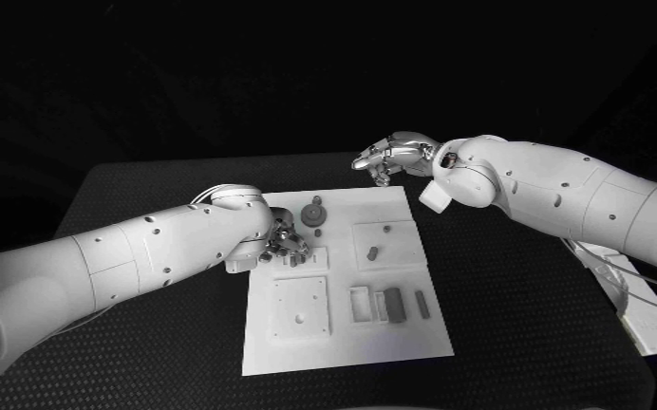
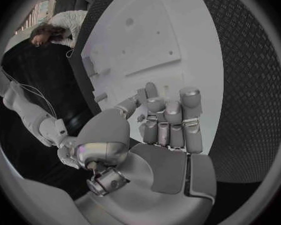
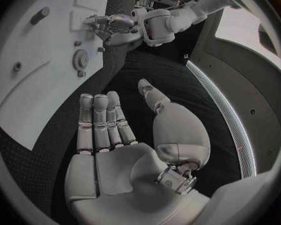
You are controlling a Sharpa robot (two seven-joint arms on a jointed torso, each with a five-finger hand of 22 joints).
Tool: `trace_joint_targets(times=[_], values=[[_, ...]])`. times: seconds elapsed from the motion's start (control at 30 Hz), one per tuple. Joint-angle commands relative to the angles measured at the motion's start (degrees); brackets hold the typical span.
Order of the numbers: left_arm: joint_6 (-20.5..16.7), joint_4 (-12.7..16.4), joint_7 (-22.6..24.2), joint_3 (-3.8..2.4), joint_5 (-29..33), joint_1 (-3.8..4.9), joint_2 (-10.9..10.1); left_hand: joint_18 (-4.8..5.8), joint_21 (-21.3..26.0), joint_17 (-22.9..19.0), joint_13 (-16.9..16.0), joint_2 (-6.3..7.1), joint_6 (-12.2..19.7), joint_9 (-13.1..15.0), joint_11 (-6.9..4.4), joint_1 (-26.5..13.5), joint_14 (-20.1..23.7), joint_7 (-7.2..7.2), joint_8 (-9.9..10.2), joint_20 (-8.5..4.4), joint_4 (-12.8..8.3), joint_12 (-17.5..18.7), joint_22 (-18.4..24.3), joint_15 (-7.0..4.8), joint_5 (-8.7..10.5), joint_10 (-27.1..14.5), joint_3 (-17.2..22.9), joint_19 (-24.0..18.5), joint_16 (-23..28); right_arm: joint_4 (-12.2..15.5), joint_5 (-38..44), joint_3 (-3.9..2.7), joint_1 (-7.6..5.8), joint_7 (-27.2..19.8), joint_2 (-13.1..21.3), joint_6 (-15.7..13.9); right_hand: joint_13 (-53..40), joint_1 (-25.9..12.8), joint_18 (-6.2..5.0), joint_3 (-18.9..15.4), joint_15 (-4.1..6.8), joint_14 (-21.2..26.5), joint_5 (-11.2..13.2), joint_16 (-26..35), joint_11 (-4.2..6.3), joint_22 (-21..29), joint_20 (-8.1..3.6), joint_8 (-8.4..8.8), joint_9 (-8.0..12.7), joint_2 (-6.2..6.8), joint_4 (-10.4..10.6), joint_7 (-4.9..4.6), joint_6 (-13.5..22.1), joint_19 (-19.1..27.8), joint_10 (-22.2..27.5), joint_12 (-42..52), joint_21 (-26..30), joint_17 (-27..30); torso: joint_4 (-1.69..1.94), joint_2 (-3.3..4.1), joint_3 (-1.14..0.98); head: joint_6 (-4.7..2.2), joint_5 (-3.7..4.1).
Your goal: Assemble the parts on the task board
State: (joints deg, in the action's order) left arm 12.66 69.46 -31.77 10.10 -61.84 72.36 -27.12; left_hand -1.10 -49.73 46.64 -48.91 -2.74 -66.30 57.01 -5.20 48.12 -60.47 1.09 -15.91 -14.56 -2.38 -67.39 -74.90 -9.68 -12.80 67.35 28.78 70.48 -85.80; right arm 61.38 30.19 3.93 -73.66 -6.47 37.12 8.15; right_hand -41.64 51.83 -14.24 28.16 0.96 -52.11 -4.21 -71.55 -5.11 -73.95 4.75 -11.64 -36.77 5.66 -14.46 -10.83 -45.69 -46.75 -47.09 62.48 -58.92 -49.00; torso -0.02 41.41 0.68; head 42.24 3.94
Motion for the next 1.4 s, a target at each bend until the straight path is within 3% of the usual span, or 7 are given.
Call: trace_joint_targets(times=[0.03, 0.73, 0.87, 0.97, 1.13, 1.23, 1.4], values=[[0.76, 0.02, -0.12, 0.05, 0.88, -0.1, 0.17, -3.34, 0.37, -0.05, 0.02, -1.61, 0.5, 0.09, 0.03, 1.0, 0.03, 0.03, -0.36, -1.15, -7.88, 0.23, -1.02, -1.31, 0.33, -0.2, 7.89, -0.09, 0.38, 0.04, 0.14, -0.02, 0.02, -0.39, -0.02, 0.73, 0.06, -0.26, -0.76, 0.21, -0.08, 0.35, 0.33, -0.35, 0.19, -0.06, 0.22, 0.29, 0.08, -0.17, 0.12, -0.32, -0.01, -0.31, 0.39, 0.37, 0.23, 0.05, -0.01, 0.01, 0.04, 0.04, 0.09], [1.18, -0.51, -0.66, 0.06, 0.42, -0.3, 0.47, -3.27, 0.45, -0.1, 0.03, -1.4, 0.84, 0.36, 0.1, 0.56, 0.15, 0.1, -0.43, -1.09, -7.56, 0.31, -1.02, -1.25, 0.69, -0.36, 7.62, -0.23, 0.44, 0.16, 0.14, -0.02, 0.02, -0.41, 0.1, 0.68, 0.09, -0.27, -0.76, 0.21, -0.08, 0.36, 0.33, -0.36, 0.19, -0.07, 0.22, 0.28, 0.08, -0.17, 0.12, -0.32, -0.01, -0.31, 0.4, 0.39, 0.24, 0.08, 0.03, 0.0, -0.01, 0.09, 0.2], [1.57, -0.51, -0.88, 0.07, 0.42, -0.3, 0.41, -3.25, 0.68, -0.15, -0.06, -0.62, 2.22, 0.19, 0.48, -1.04, 0.5, 0.52, 0.23, -1.08, -6.29, 0.35, -1.01, -0.93, 2.99, -0.83, 6.92, -0.6, 0.52, 0.17, 0.14, -0.02, 0.02, -0.29, 0.16, 0.92, 0.09, -0.28, -0.76, 0.2, -0.08, 0.37, 0.33, -0.36, 0.19, -0.07, 0.22, 0.28, 0.08, -0.16, 0.12, -0.32, -0.01, -0.31, 0.4, 0.39, 0.24, 0.08, 0.04, 0.0, 0.0, 0.15, 0.21], [2.1, -0.5, -1.05, 0.08, 0.37, -0.3, 0.34, -3.33, 0.8, -0.15, -0.15, 1.0, 4.06, -0.89, 1.04, -2.07, 0.78, 1.13, 1.66, -1.06, -5.53, 0.36, -1.03, -0.48, 5.35, -1.3, 6.71, -0.87, 0.48, 0.17, 0.14, -0.02, 0.02, -0.04, 0.12, 1.46, 0.1, -0.29, -0.76, 0.2, -0.08, 0.38, 0.33, -0.36, 0.19, -0.07, 0.22, 0.28, 0.08, -0.15, 0.12, -0.32, -0.01, -0.31, 0.41, 0.39, 0.25, 0.09, 0.02, 0.0, 0.0, 0.17, 0.23], [2.26, -0.51, -1.15, 0.08, 0.37, -0.3, 0.31, -3.53, 0.84, -0.13, -0.21, 3.2, 4.01, -2.22, 1.36, -4.19, 0.94, 1.41, 2.35, -0.83, -3.93, 0.32, -1.04, -0.16, 6.83, -1.68, 6.11, -0.97, 0.39, 0.15, 0.14, -0.02, 0.02, -0.04, 0.12, 1.41, 0.11, -0.31, -0.76, 0.18, -0.09, 0.4, 0.33, -0.35, 0.18, -0.07, 0.23, 0.3, 0.09, -0.11, 0.12, -0.33, 0.02, -0.29, 0.41, 0.39, 0.26, 0.1, 0.02, 0.01, 0.01, 0.22, 0.24], [2.31, -0.52, -1.23, 0.08, 0.37, -0.3, 0.29, -3.62, 0.87, -0.13, -0.22, 3.71, 3.94, -2.54, 1.36, -4.77, 0.98, 1.45, 2.46, -0.78, -3.46, 0.3, -1.04, -0.14, 7.15, -1.76, 6.04, -1.01, 0.36, 0.17, 0.14, -0.02, 0.02, -0.03, 0.13, 1.41, 0.12, -0.32, -0.76, 0.18, -0.09, 0.41, 0.34, -0.34, 0.18, -0.07, 0.23, 0.3, 0.09, -0.1, 0.12, -0.33, 0.02, -0.28, 0.42, 0.39, 0.27, 0.1, 0.03, 0.0, 0.02, 0.24, 0.26], [2.28, -0.56, -1.37, 0.08, 0.34, -0.3, 0.25, -3.86, 0.89, -0.13, -0.23, 4.94, 3.77, -3.22, 1.36, -5.89, 1.05, 1.43, 2.58, -0.73, -2.35, 0.24, -1.05, -0.14, 9.23, -1.88, 6.02, -1.04, 0.3, 0.17, 0.14, -0.02, 0.02, -0.03, 0.16, 1.35, 0.13, -0.33, -0.76, 0.17, -0.09, 0.42, 0.33, -0.34, 0.18, -0.07, 0.23, 0.31, 0.09, -0.09, 0.13, -0.34, 0.04, -0.28, 0.42, 0.39, 0.28, 0.11, 0.03, 0.01, 0.01, 0.26, 0.25]])
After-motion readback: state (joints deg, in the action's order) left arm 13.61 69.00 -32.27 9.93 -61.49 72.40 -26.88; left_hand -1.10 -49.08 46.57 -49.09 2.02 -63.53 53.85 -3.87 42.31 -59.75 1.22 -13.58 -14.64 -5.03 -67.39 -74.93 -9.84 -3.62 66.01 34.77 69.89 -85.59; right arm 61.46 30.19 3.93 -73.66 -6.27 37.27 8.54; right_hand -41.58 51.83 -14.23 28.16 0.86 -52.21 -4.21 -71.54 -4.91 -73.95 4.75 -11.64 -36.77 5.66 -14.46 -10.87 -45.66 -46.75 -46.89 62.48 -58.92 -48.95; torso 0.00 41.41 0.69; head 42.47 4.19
